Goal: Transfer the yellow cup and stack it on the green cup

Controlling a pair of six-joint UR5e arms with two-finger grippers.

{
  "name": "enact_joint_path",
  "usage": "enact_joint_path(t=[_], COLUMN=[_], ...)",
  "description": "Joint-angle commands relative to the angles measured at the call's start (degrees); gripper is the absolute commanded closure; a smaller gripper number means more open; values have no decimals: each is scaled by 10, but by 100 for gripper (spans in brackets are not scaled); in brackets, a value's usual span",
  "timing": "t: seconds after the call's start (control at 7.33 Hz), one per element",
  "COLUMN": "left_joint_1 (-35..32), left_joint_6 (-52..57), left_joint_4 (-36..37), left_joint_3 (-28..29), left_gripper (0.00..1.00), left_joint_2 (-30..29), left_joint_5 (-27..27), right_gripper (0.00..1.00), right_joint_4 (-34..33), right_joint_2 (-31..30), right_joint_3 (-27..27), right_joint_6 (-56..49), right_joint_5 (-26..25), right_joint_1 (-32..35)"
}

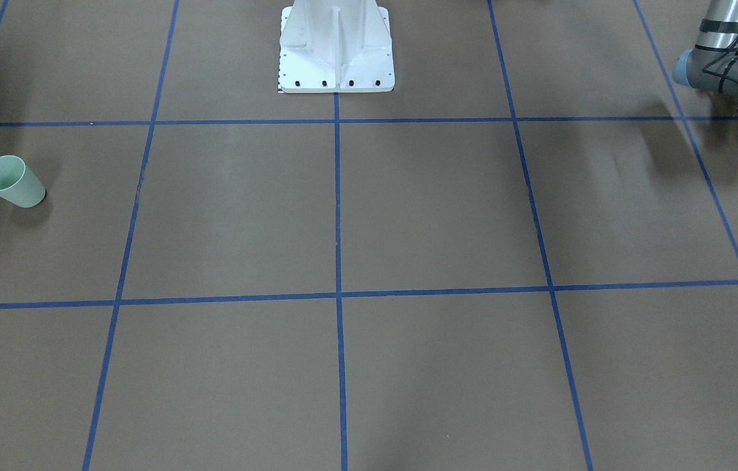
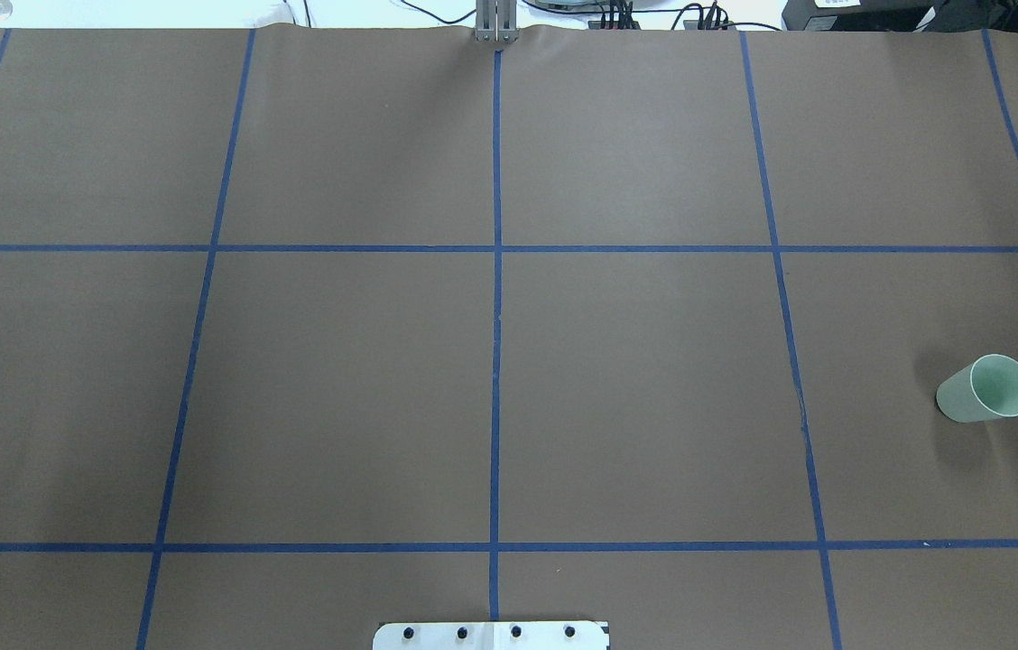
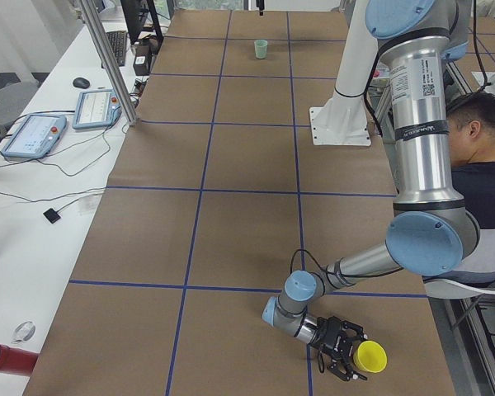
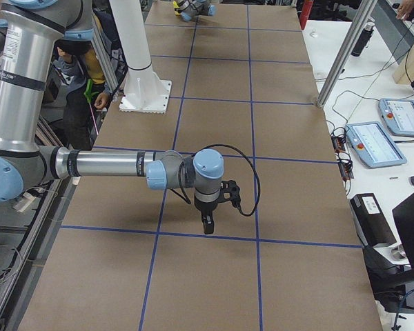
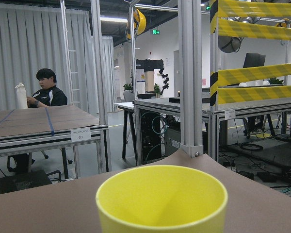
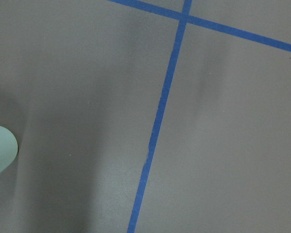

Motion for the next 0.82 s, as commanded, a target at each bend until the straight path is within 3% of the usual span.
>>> enact_joint_path(t=[0.0,0.41,0.55,0.68], left_joint_1=[0,1,2,3], left_joint_6=[7,25,22,24], left_joint_4=[-11,-22,-22,-23], left_joint_3=[15,15,15,15], left_gripper=[0,2,21,63], left_joint_2=[1,1,1,1], left_joint_5=[-8,-9,-8,-8], right_gripper=[0,0,0,0], right_joint_4=[0,0,1,0], right_joint_2=[1,1,1,1], right_joint_3=[1,1,1,1], right_joint_6=[0,0,0,0], right_joint_5=[0,0,0,0], right_joint_1=[-2,-2,-2,-3])
